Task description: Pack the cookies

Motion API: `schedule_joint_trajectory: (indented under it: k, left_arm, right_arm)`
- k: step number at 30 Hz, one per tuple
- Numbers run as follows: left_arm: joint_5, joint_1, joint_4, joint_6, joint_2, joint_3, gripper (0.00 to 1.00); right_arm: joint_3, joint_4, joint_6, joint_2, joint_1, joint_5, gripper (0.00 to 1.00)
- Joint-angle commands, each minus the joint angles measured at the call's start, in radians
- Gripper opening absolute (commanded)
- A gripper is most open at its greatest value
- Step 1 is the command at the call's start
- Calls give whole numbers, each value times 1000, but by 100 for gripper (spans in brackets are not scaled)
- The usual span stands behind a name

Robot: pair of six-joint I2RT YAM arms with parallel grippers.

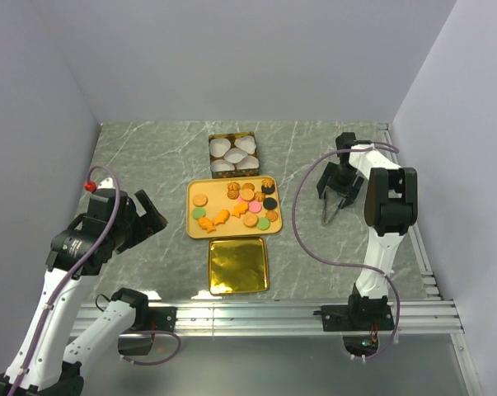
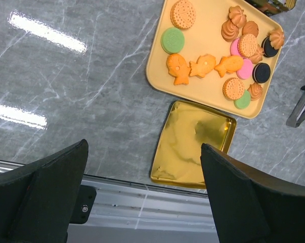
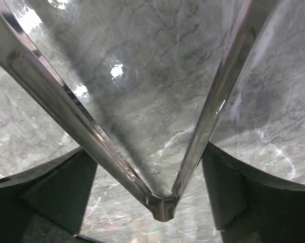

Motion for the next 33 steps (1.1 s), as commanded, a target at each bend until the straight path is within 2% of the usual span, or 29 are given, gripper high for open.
schedule_joint_trajectory:
  k: [1, 6, 10, 23, 33]
  left_arm:
    - [-20, -2, -15, -26, -18, 10, 99]
    - [-24, -2, -19, -29, -26, 3, 99]
    - [-20, -2, -2, -21, -40, -19, 99]
    - [91, -2, 146, 51, -4, -103, 99]
    - [128, -2, 199, 92, 8, -128, 99]
  right_arm:
    - [22, 28, -4, 15, -1, 4, 84]
    - [2, 34, -4, 5, -1, -7, 66]
    - [20, -5, -8, -56, -1, 4, 57]
    - [216, -256, -34, -296, 12, -1, 55]
    - [106, -308, -33, -477, 45, -57, 55]
